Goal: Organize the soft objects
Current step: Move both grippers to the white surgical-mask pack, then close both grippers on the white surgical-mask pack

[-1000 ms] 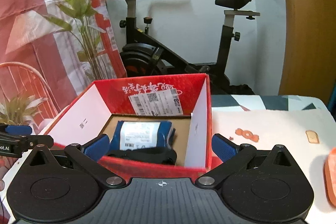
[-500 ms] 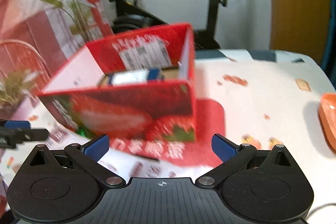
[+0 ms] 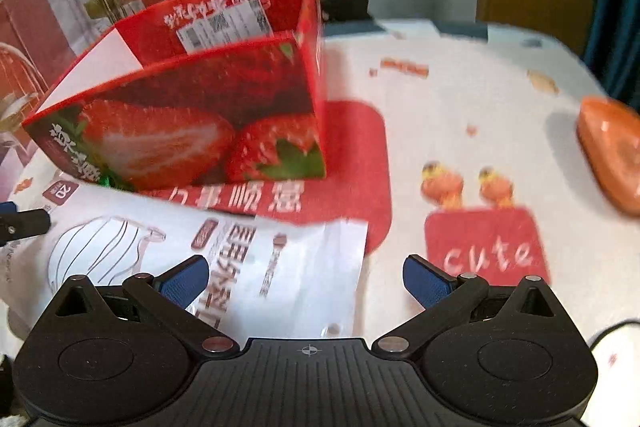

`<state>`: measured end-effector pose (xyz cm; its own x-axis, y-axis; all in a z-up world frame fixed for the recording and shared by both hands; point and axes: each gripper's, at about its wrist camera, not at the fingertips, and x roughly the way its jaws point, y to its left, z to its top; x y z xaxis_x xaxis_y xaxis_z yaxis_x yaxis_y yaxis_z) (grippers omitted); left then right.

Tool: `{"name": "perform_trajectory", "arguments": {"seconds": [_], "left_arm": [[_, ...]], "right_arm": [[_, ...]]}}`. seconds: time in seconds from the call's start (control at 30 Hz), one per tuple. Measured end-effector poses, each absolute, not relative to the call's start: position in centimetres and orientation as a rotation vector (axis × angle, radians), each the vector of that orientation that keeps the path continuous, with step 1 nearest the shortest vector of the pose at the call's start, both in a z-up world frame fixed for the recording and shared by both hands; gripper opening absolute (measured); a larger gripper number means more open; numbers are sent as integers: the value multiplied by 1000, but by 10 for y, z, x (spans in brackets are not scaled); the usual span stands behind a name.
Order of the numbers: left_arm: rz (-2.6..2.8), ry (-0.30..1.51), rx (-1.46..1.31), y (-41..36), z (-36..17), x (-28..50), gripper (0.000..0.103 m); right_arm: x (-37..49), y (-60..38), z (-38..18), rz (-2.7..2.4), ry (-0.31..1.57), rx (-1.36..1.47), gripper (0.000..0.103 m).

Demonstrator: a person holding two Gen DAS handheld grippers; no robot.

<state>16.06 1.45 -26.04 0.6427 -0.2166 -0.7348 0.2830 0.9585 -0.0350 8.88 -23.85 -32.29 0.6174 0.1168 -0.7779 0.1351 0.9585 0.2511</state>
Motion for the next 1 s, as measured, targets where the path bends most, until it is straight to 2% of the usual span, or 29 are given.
{"name": "perform_trajectory", "arguments": {"seconds": [0.07, 0.17, 0.23, 0.3, 0.53, 0.87, 1.0], "left_arm": [[-305, 831, 80, 14, -262, 159, 91], [-336, 834, 72, 12, -263, 157, 80], [-361, 840, 58, 10, -265, 155, 67], [-385, 847, 44, 8, -269, 153, 62], [-384, 852, -10, 14, -278, 150, 62], [-340, 857, -90, 28, -283, 147, 63], [-337, 861, -136, 34, -288, 145, 65]], "right_arm": [[86, -240, -326, 2, 925, 321, 103], [86, -240, -328, 21, 942, 337, 103], [86, -241, -330, 37, 951, 354, 102], [86, -241, -334, 57, 958, 376, 101], [94, -235, -339, 165, 969, 435, 98], [130, -209, -328, 253, 901, 320, 98], [144, -205, -330, 270, 889, 317, 102]]}}
